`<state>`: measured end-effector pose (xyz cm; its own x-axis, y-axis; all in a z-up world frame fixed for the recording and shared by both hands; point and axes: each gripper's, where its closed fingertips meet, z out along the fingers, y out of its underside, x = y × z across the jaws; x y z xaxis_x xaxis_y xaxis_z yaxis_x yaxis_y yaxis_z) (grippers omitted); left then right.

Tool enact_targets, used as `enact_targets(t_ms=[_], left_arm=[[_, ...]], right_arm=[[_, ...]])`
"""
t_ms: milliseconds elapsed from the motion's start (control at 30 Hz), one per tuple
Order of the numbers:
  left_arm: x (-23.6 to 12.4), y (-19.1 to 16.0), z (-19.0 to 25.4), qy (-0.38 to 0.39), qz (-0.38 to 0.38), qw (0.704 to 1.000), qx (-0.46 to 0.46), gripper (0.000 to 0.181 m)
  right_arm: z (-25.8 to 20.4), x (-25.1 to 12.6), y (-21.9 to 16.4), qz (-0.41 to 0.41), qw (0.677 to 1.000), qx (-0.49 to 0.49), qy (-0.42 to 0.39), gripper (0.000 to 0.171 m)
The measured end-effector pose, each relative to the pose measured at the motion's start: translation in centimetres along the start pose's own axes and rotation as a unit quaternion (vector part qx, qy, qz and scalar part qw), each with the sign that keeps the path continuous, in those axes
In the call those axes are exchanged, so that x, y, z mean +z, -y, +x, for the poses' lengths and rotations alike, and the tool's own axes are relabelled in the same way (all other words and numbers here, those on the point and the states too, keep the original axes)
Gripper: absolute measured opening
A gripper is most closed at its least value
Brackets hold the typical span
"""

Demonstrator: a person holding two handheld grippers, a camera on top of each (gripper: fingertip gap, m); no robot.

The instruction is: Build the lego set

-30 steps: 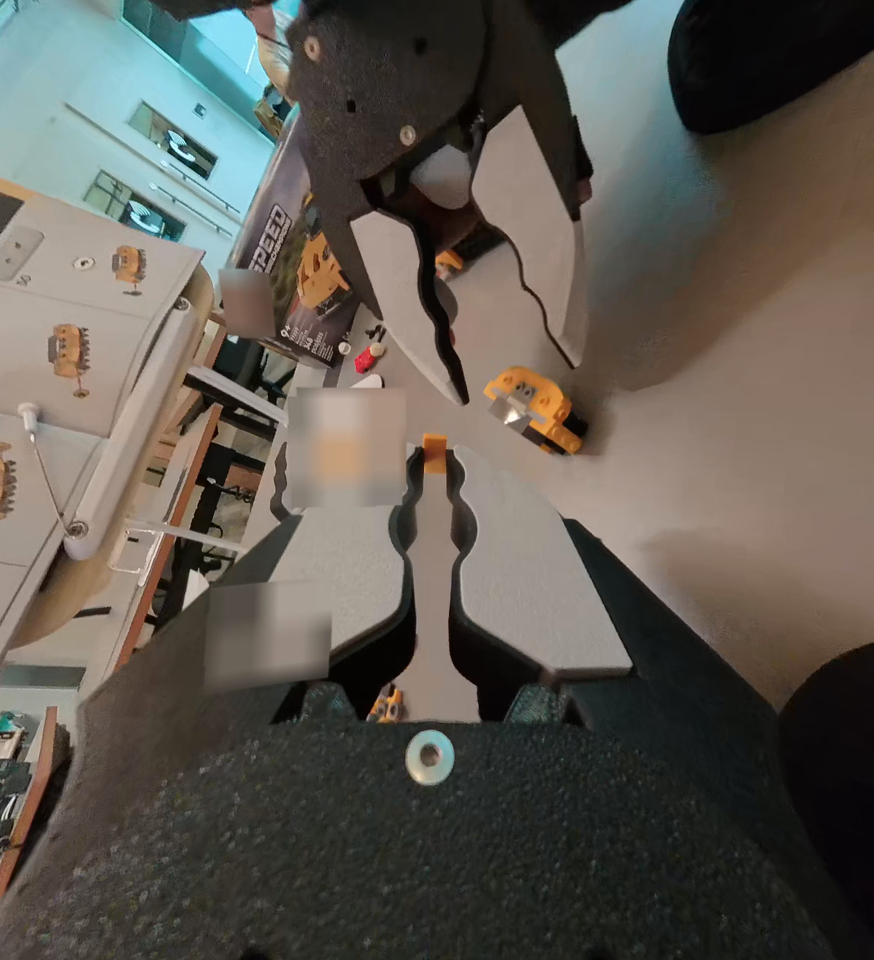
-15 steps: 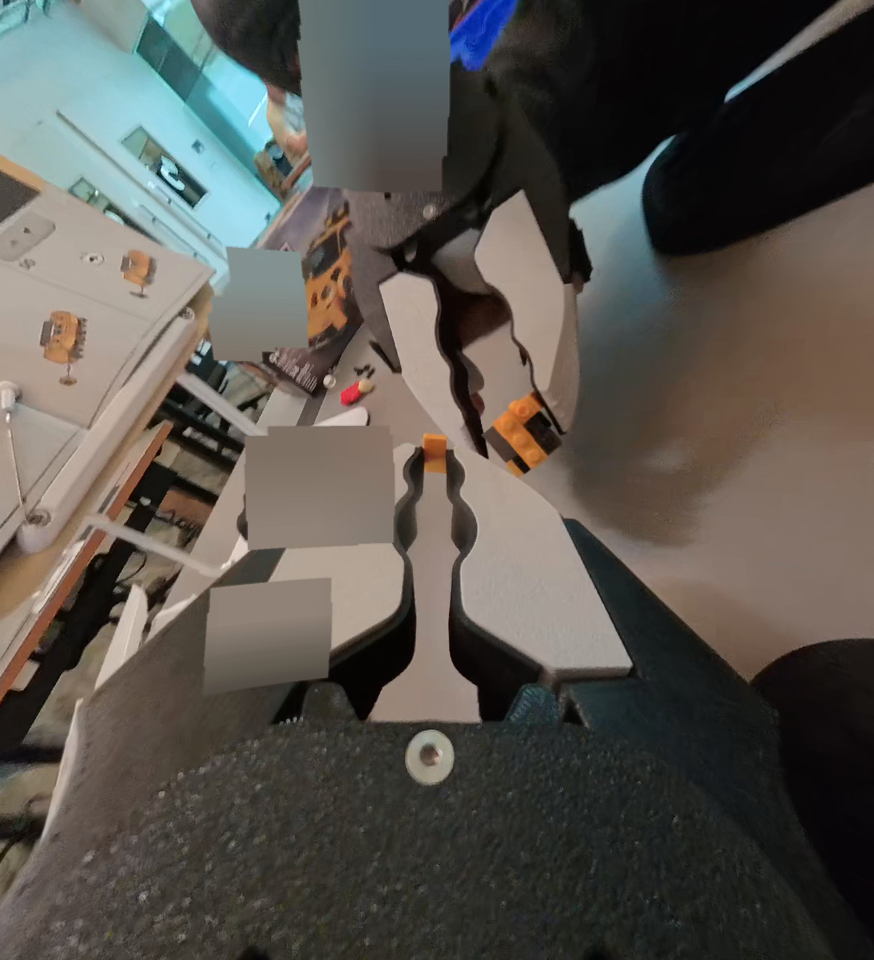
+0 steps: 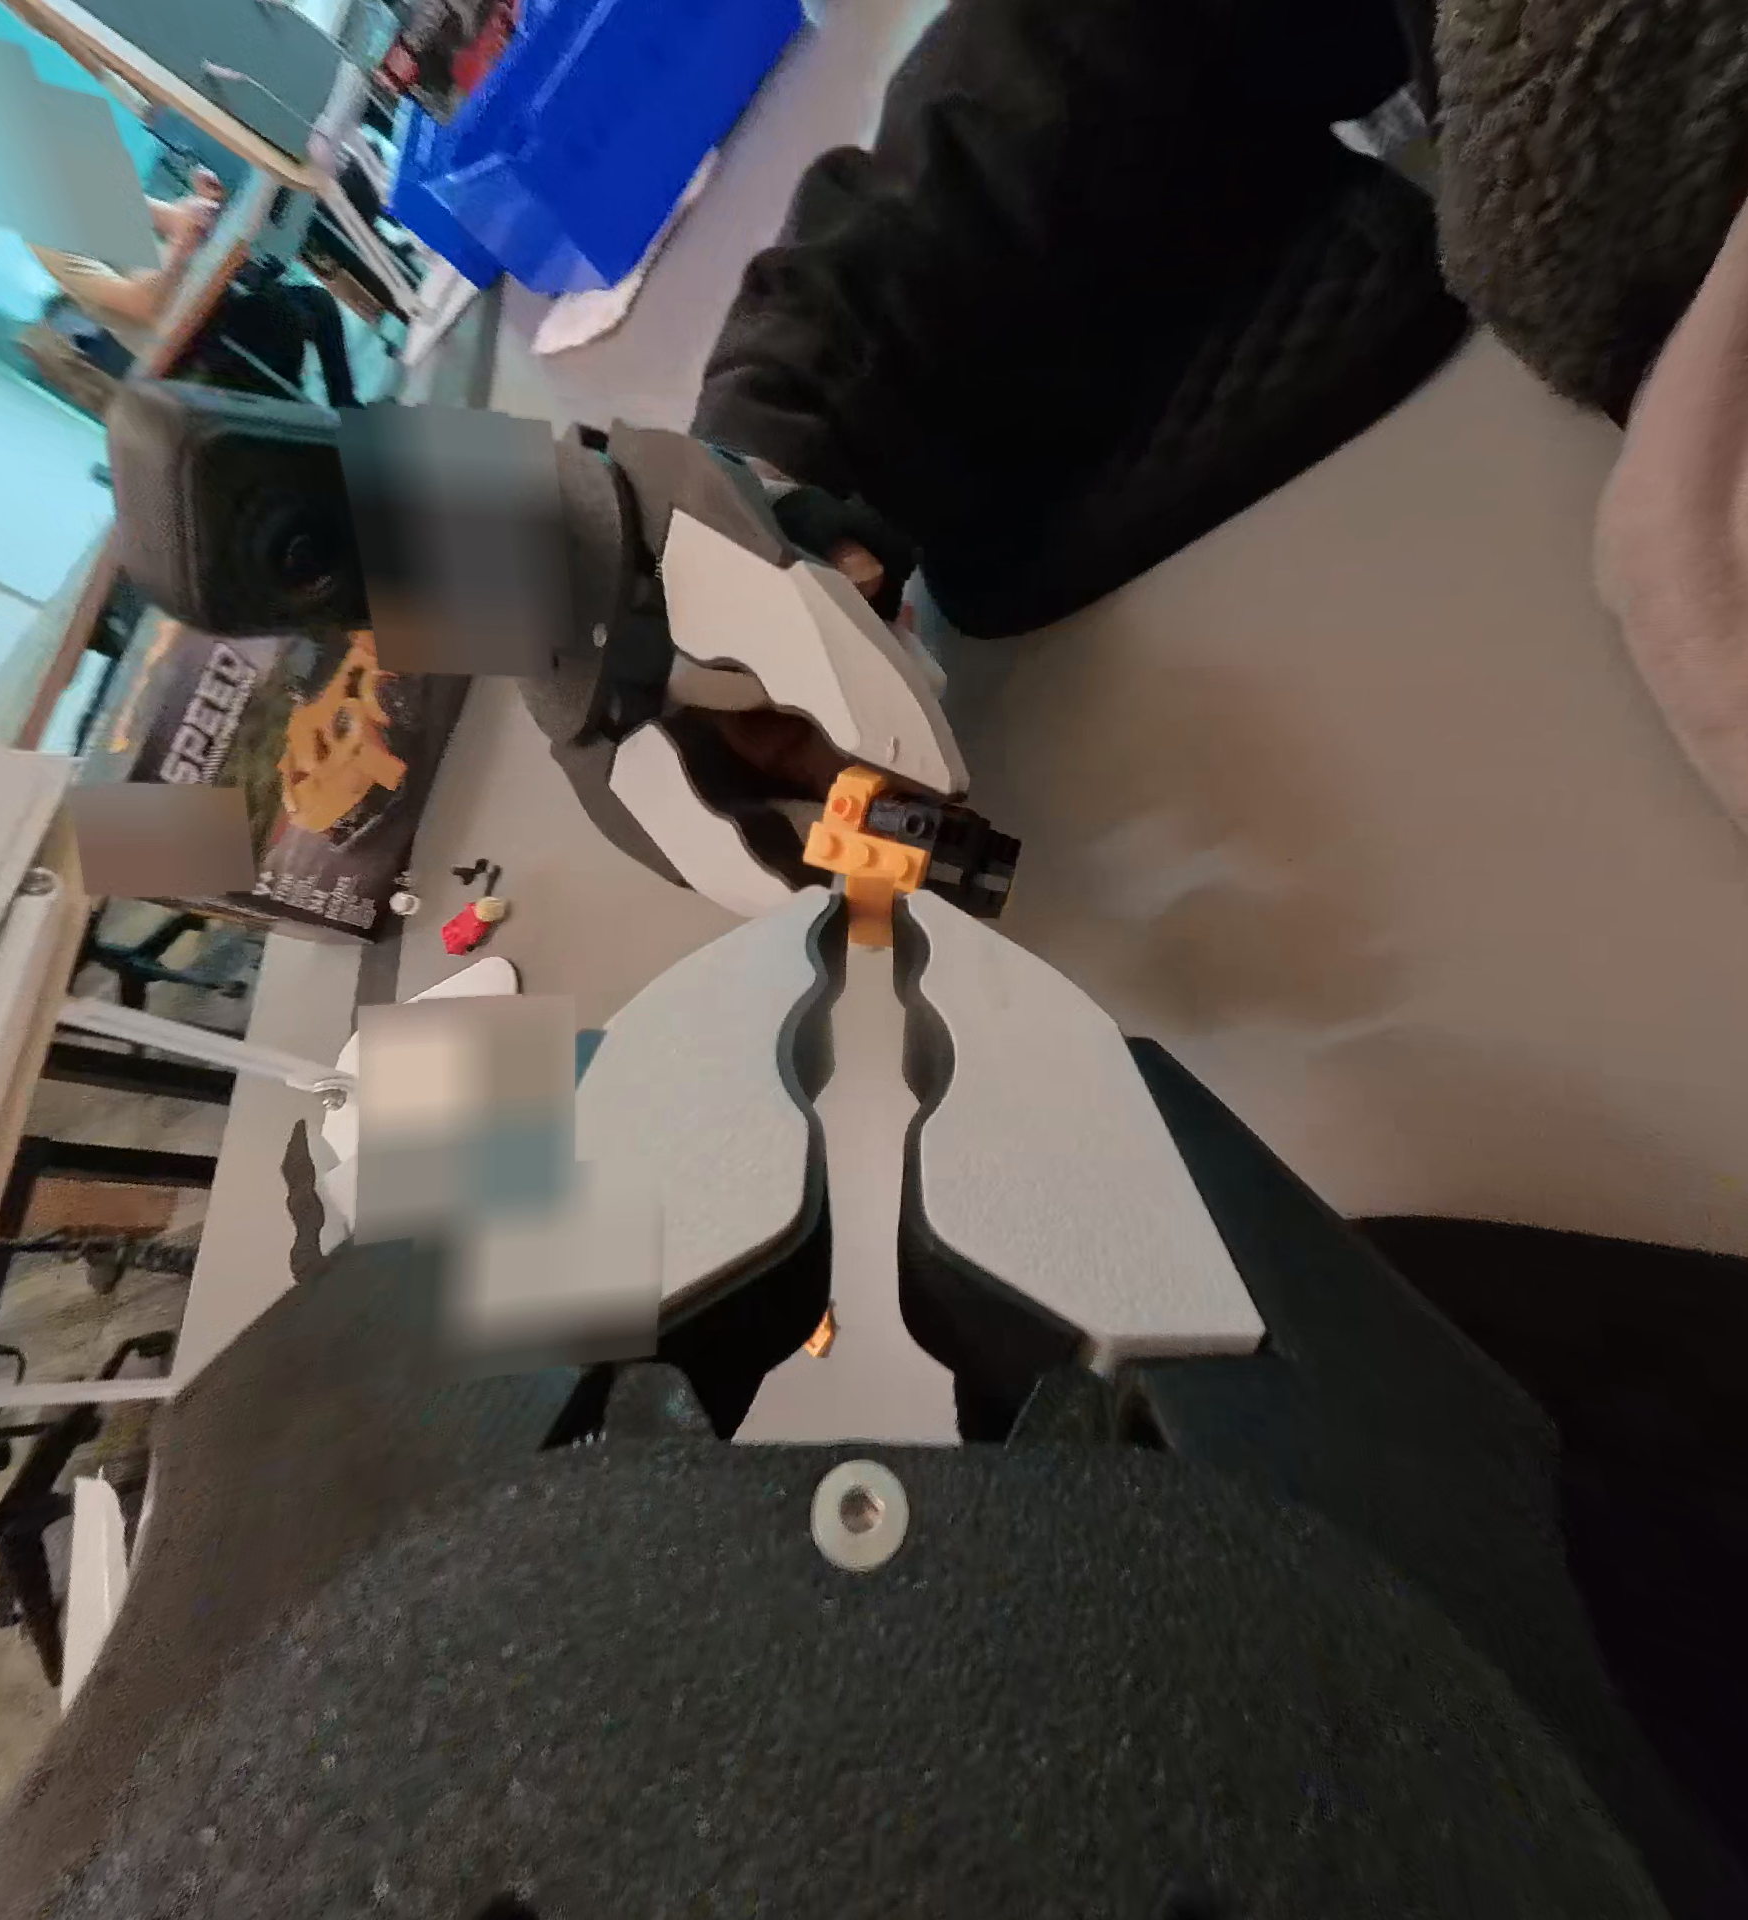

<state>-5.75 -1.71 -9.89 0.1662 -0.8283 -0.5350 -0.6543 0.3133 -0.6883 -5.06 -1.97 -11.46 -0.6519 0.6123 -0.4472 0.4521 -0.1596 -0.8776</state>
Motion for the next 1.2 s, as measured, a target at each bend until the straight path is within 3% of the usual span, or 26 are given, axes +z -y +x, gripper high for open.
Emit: enact_targets(t_ms=[467, 767, 1200], left_arm=[[1.5, -0.1, 0.1, -0.189, -0.135, 0.972, 0.019, 0.008], [1.5, -0.3, 0.3, -0.24, -0.204, 0.948, 0.045, 0.008], [0.7, 0.5, -1.8, -0.25, -0.209, 0.945, 0.024, 0.008]], right_arm=[[0.3, 0.5, -1.1, -0.019, 1.0, 0.015, 0.005, 0.033], [0.0, 0.4, -1.0, -0.013, 1.0, 0.01, 0.011, 0.033], [-0.1, -0.5, 1.4, 0.077, 0.996, 0.044, 0.028, 0.033]])
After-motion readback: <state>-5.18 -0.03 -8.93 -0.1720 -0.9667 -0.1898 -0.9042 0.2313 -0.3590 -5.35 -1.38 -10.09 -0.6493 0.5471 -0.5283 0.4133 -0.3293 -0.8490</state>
